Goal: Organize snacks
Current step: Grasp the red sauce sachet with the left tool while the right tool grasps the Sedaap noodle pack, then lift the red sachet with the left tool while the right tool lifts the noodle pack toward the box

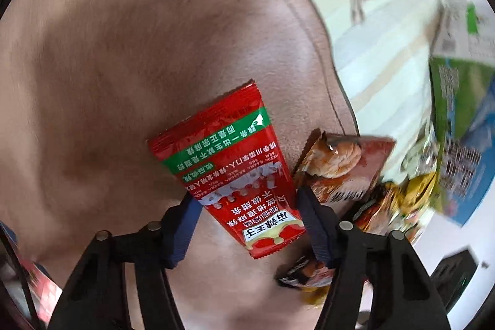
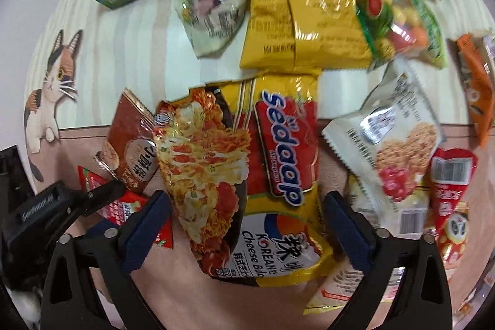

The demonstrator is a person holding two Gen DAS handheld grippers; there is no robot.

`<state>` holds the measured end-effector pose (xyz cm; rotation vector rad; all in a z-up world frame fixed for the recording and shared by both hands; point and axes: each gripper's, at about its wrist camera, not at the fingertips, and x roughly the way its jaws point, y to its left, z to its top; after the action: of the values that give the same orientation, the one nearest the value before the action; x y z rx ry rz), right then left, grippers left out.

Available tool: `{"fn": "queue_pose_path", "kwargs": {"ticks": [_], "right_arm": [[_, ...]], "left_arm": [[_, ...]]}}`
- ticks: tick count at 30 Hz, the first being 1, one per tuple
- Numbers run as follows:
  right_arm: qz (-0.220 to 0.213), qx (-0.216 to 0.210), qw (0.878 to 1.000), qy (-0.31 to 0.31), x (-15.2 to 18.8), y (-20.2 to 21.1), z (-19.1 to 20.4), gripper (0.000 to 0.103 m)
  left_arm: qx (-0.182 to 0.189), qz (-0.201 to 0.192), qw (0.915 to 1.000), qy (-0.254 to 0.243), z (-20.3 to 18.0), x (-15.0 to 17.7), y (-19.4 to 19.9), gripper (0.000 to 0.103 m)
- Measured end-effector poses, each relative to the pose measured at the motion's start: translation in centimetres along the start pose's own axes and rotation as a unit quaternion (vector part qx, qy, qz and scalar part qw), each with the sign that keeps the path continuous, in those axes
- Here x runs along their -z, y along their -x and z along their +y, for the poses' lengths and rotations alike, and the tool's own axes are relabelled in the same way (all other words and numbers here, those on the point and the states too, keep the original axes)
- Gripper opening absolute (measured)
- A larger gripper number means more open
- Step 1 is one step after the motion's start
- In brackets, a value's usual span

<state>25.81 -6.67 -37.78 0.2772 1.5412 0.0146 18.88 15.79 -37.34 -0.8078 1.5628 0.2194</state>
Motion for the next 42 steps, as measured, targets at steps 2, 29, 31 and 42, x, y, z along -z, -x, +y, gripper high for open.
{"fn": "queue_pose_path", "kwargs": {"ticks": [2,29,31,42], "right_arm": [[0.01,-0.007,1.0,-0.003,-0.1,-0.9,0.4,0.091],[0.068,0.041,0.997,0.027,1.4,-7.3,5.7,0.089],[0.081,0.04,0.995,0.052,1.9,-7.9,6.0,0.089],[0.076,0.041,0.995,0.056,2.4,-9.6,4.4,0.093]], "left_arm": [[-0.022,-0.007,0.999,-0.037,-0.7,0.2,0.5,0.059],[-0.123,-0.023,0.9701,-0.208,-5.5,8.5,-2.5,0.054],[-0.134,-0.031,0.9549,-0.263,-7.5,10.0,-3.1,0.054],[-0.05,0.024,0.9861,-0.156,-6.1,11.1,-5.1,0.06]]}}
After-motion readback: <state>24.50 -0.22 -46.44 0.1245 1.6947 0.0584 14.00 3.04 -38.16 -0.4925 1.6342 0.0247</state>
